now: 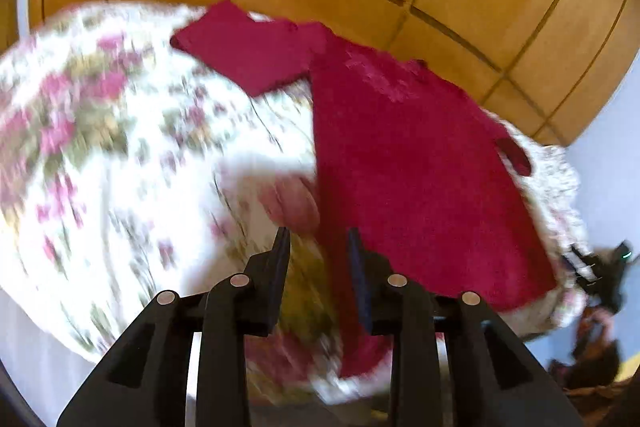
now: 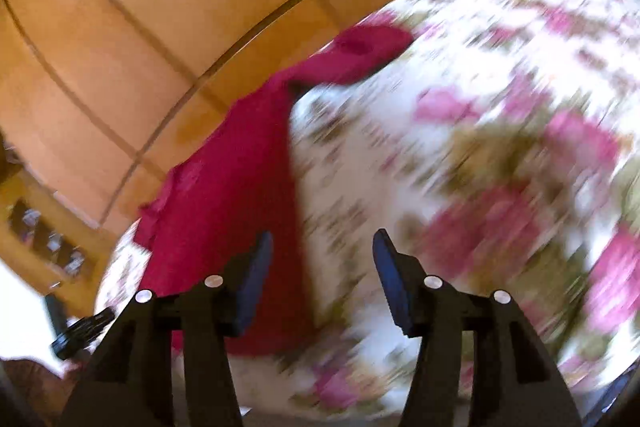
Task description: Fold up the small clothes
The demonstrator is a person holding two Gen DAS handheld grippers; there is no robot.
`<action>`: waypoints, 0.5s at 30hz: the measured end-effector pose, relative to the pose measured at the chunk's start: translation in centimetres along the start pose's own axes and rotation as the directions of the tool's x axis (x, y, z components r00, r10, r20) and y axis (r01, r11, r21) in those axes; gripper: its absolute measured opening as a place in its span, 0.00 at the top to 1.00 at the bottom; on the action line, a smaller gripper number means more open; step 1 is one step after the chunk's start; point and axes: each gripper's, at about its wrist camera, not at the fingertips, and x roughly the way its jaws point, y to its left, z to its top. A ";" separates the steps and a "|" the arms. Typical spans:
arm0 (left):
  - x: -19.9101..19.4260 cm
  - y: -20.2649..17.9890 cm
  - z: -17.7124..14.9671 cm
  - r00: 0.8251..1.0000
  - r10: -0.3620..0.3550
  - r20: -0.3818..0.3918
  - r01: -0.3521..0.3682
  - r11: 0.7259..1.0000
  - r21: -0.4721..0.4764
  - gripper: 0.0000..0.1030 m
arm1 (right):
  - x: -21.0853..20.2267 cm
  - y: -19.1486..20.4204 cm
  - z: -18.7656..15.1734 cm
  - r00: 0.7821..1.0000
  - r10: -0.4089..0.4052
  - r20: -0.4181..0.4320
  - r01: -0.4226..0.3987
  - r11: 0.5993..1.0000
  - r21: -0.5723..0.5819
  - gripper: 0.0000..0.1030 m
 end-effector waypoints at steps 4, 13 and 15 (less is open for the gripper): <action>2.8 -2.2 3.1 0.995 0.075 0.066 -0.077 0.997 0.024 0.20 | 2.9 0.6 4.6 0.990 -0.136 0.028 0.138 0.987 -0.084 0.50; 12.8 -6.5 8.2 0.956 0.291 0.037 -0.293 0.955 0.052 0.08 | 14.5 4.3 16.4 0.957 -0.279 0.085 0.291 0.925 -0.245 0.40; 14.1 -6.2 8.7 0.940 0.338 0.049 -0.341 0.939 0.054 0.08 | 18.1 4.8 18.5 0.939 -0.335 0.081 0.344 0.899 -0.273 0.40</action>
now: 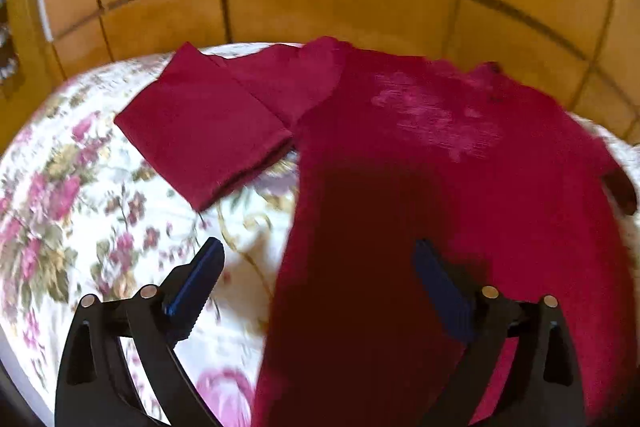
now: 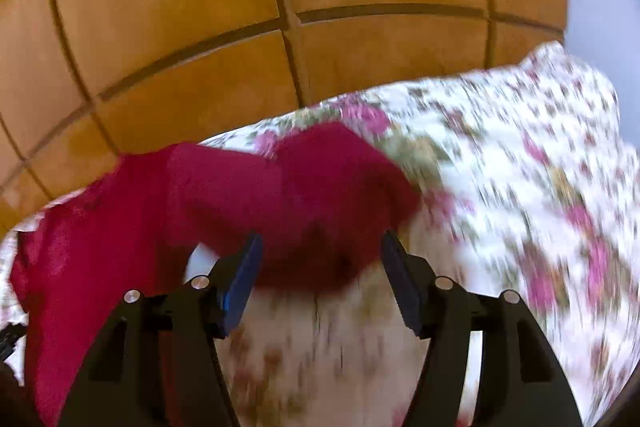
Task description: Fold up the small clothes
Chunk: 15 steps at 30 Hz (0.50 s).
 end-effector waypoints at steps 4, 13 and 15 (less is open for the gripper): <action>3.0 1.4 -0.8 0.996 -0.041 -0.078 0.037 0.998 -0.060 0.08 | 5.5 1.3 1.4 0.992 -0.096 -0.079 0.091 0.994 -0.060 0.42; 3.1 2.1 -0.8 0.995 -0.081 -0.062 0.075 0.993 -0.088 0.03 | 7.2 -1.5 1.8 0.986 -0.158 -0.059 0.161 0.985 0.060 0.90; 3.0 2.3 -0.9 0.994 -0.091 -0.057 0.085 0.992 -0.096 0.03 | 5.9 -2.1 2.4 0.988 -0.148 -0.034 0.151 0.982 0.109 0.91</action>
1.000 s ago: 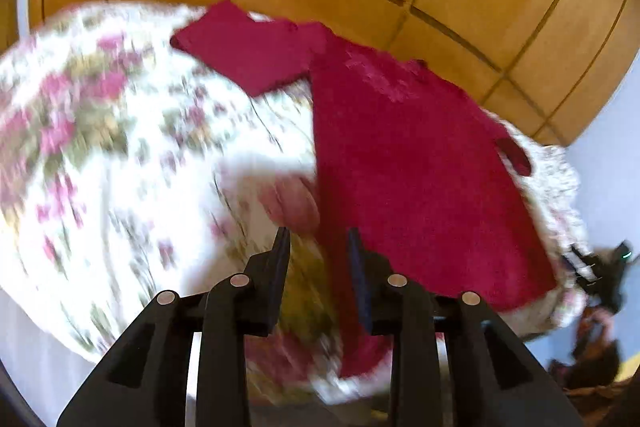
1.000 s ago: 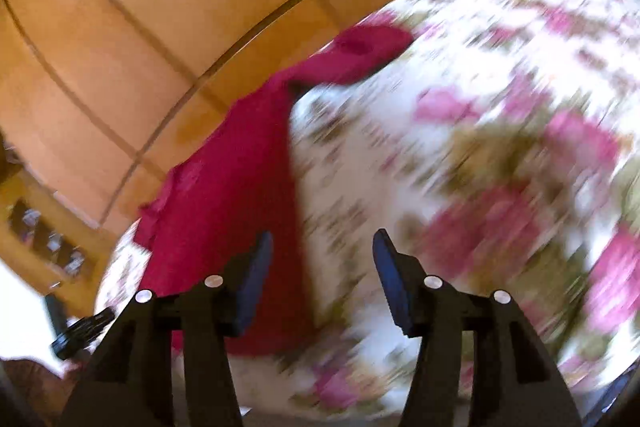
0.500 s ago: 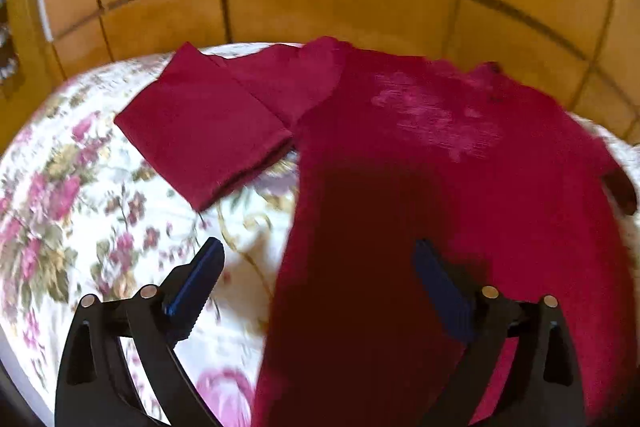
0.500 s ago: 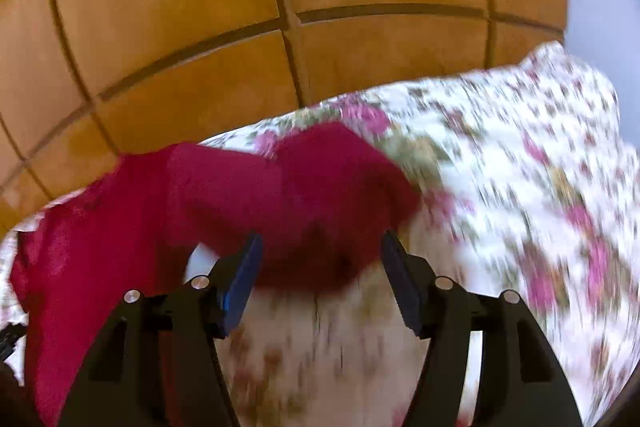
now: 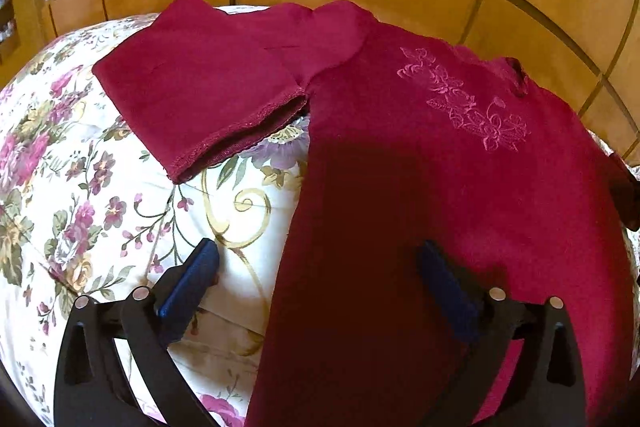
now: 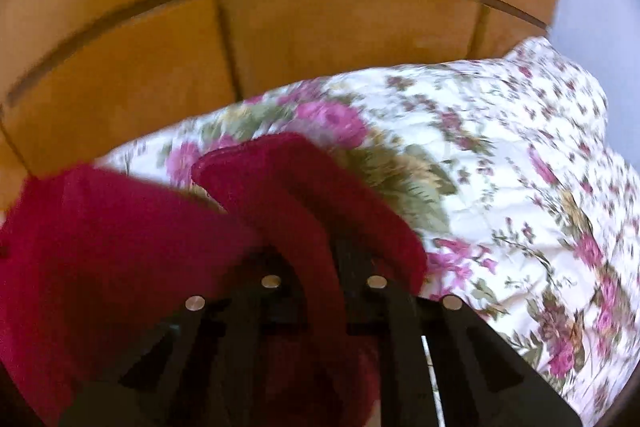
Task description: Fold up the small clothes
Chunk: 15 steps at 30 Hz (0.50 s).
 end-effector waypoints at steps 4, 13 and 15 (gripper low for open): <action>-0.3 0.3 -0.2 0.999 -0.031 0.016 0.031 0.999 -0.024 0.03 | -3.6 -0.3 1.4 0.994 0.100 0.051 -0.105 0.989 0.106 0.91; -4.3 3.5 -1.6 0.991 -0.118 0.060 0.127 0.978 -0.167 0.03 | -9.6 8.2 3.2 0.895 0.426 0.130 -0.442 0.887 0.135 0.91; -5.3 4.6 -1.9 0.988 -0.135 0.070 0.147 0.967 -0.207 0.03 | -10.6 12.2 2.8 0.847 0.517 0.128 -0.528 0.845 0.083 0.91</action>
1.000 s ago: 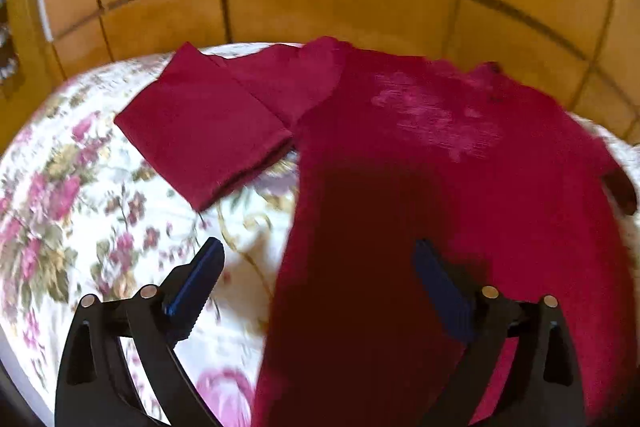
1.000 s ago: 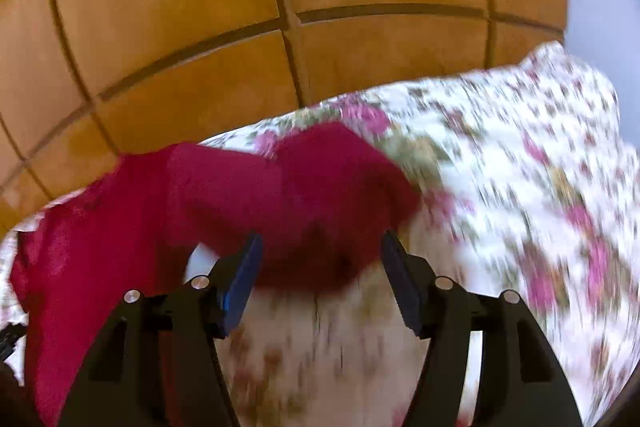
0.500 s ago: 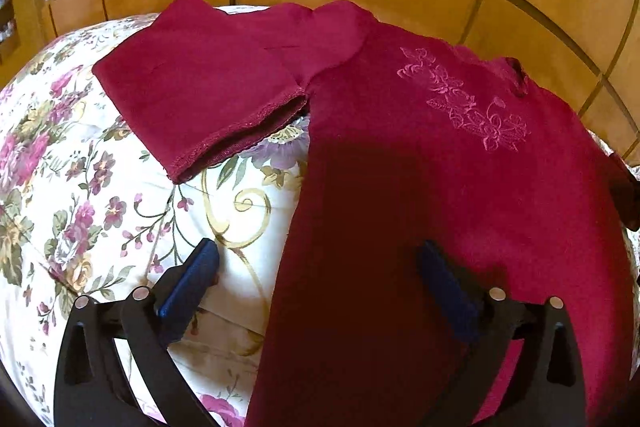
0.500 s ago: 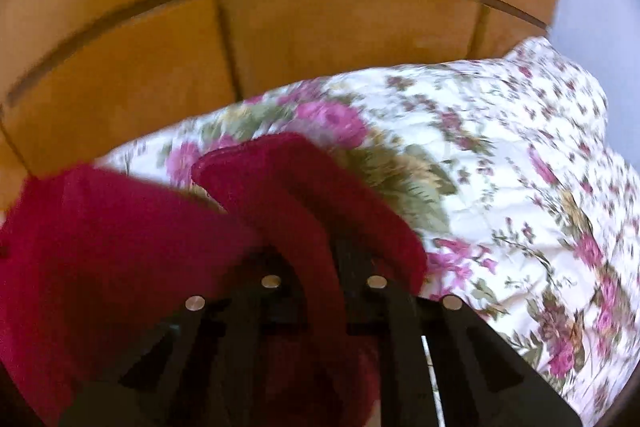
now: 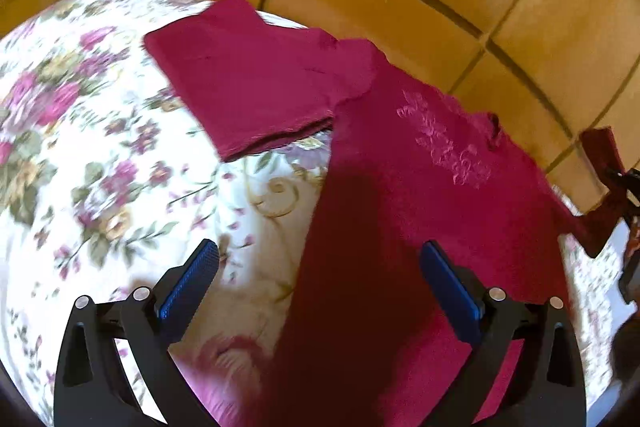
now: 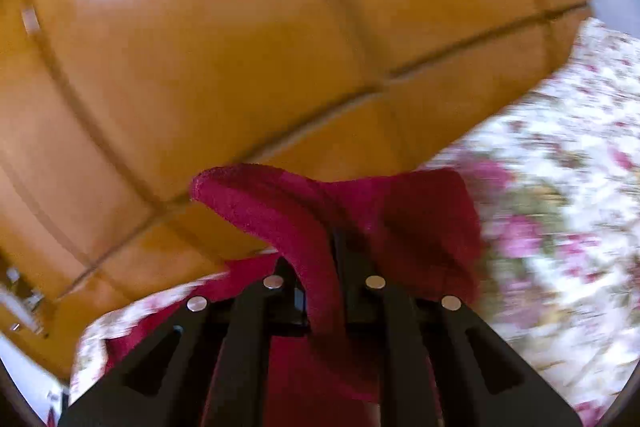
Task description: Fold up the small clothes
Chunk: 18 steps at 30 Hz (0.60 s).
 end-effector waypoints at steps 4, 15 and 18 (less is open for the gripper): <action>-2.4 1.6 0.2 0.999 -0.034 0.024 0.035 0.998 -0.054 0.03 | 2.8 6.4 -2.4 0.992 0.114 -0.045 -0.118 0.988 -0.100 0.92; -4.5 2.3 0.7 0.998 -0.043 0.049 0.046 0.997 -0.055 0.03 | 10.3 15.0 -12.2 0.941 0.126 -0.313 -0.231 0.916 -0.328 0.47; -3.8 1.3 1.5 0.997 -0.060 0.038 0.062 0.997 -0.047 0.03 | 9.1 13.6 -13.6 0.908 0.184 -0.376 -0.309 0.901 -0.306 0.30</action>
